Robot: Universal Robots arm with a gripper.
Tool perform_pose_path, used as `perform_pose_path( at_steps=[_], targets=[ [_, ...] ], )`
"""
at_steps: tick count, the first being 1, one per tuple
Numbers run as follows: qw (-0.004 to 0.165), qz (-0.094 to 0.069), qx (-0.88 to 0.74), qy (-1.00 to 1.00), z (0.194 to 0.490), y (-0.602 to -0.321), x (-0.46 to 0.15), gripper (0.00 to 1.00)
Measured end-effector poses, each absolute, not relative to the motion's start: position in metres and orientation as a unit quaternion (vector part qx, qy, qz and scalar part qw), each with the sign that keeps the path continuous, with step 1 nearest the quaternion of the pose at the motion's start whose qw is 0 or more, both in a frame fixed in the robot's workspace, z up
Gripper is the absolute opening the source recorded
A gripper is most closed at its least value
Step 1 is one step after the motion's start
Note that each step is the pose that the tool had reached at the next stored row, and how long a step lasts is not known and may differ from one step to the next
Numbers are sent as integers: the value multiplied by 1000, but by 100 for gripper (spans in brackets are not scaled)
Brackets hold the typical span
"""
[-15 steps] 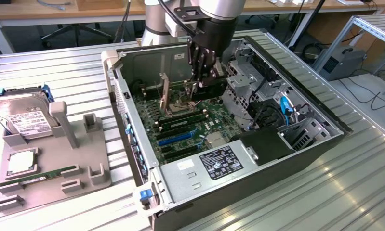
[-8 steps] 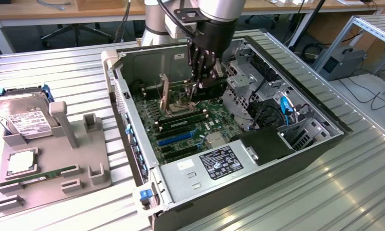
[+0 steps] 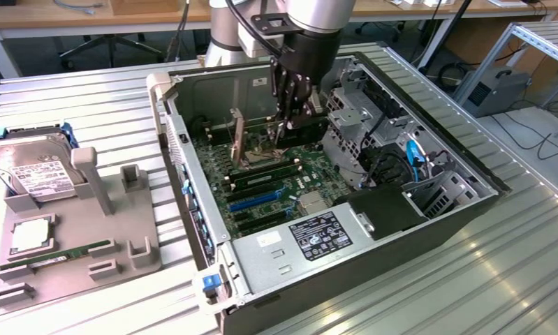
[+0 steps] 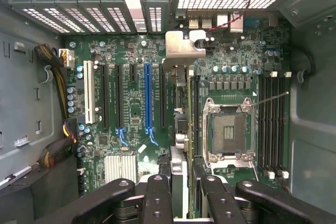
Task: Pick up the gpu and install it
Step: 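Insert the gpu into the slot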
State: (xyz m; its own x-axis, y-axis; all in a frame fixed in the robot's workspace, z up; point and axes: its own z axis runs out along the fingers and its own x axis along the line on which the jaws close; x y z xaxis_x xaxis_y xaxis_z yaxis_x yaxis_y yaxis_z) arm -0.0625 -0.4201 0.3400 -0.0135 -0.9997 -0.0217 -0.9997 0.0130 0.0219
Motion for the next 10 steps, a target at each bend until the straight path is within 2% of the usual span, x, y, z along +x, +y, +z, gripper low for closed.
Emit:
perform_pose_path(
  at_steps=[10],
  targets=[
    [0,15,-702,712,338,-420,-64,27]
  ],
)
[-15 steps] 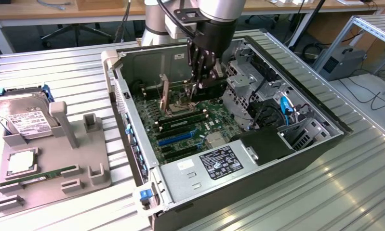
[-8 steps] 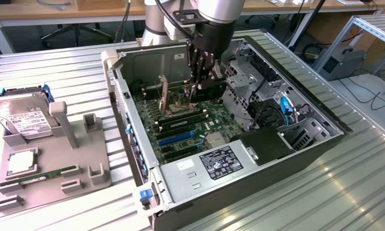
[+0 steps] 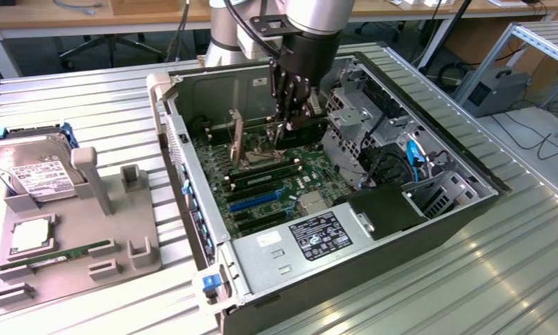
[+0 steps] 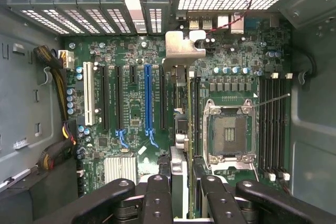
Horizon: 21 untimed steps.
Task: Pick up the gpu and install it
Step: 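Insert the gpu into the slot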
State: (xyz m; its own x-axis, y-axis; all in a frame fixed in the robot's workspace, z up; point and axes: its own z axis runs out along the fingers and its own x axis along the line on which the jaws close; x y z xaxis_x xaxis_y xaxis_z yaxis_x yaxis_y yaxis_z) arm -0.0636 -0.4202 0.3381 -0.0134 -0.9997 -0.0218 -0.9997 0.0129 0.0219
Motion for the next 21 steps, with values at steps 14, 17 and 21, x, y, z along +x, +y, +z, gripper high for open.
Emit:
perform_pose_path(
  at_steps=[14,17,21],
  targets=[
    [-2,14,-702,712,335,-420,-67,27],
    [-2,14,-702,712,334,-420,-68,27],
    [-2,14,-702,712,332,-420,-71,27]
  ],
)
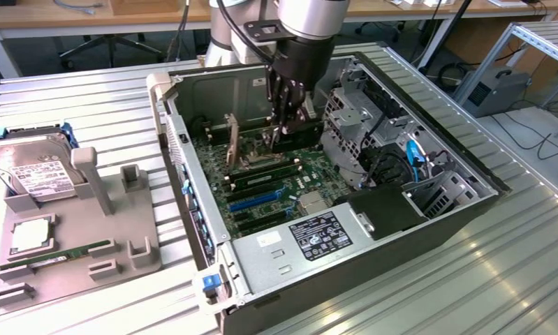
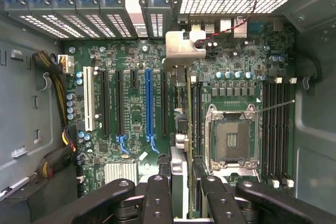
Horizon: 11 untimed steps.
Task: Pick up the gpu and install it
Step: 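Insert the gpu into the slot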
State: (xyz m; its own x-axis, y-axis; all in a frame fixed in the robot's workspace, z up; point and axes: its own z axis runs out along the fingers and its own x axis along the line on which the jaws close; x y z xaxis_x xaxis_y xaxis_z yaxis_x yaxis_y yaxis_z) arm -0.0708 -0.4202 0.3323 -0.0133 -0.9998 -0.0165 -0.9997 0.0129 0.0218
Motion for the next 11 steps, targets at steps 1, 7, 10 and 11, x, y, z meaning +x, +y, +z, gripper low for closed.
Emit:
perform_pose_path(
  at_steps=[1,7,10,11],
  targets=[
    [2,-14,702,-712,332,-420,-71,27],
    [2,-14,702,-712,329,-420,-73,27],
    [2,-14,702,-712,328,-420,-73,27],
    [2,-14,702,-712,327,-420,-73,27]
  ],
)
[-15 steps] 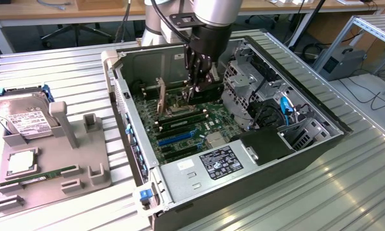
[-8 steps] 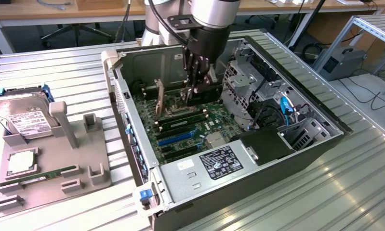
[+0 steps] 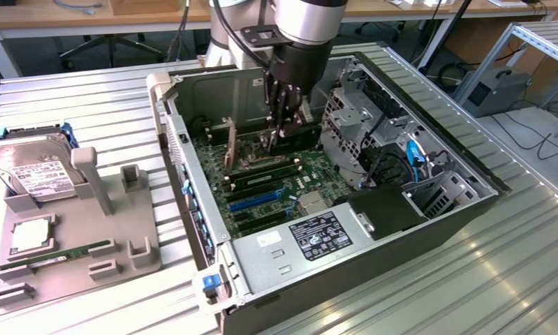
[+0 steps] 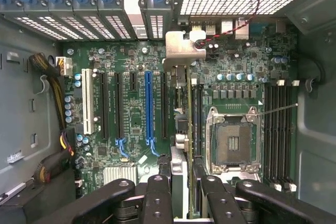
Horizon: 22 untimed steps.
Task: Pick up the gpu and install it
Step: 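Insert the gpu into the slot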
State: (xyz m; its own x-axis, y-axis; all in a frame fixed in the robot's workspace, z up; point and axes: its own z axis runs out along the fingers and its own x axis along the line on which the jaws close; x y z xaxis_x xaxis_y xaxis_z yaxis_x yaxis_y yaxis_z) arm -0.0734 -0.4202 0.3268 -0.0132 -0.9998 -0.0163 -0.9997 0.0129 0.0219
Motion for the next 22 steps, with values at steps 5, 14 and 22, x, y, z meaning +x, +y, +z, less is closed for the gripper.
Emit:
perform_pose_path(
  at_steps=[5,14,22],
  targets=[
    [2,-14,702,-712,325,-420,-74,27],
    [2,-13,702,-712,322,-420,-77,27],
    [3,-13,702,-712,319,-425,-79,27]
  ],
)
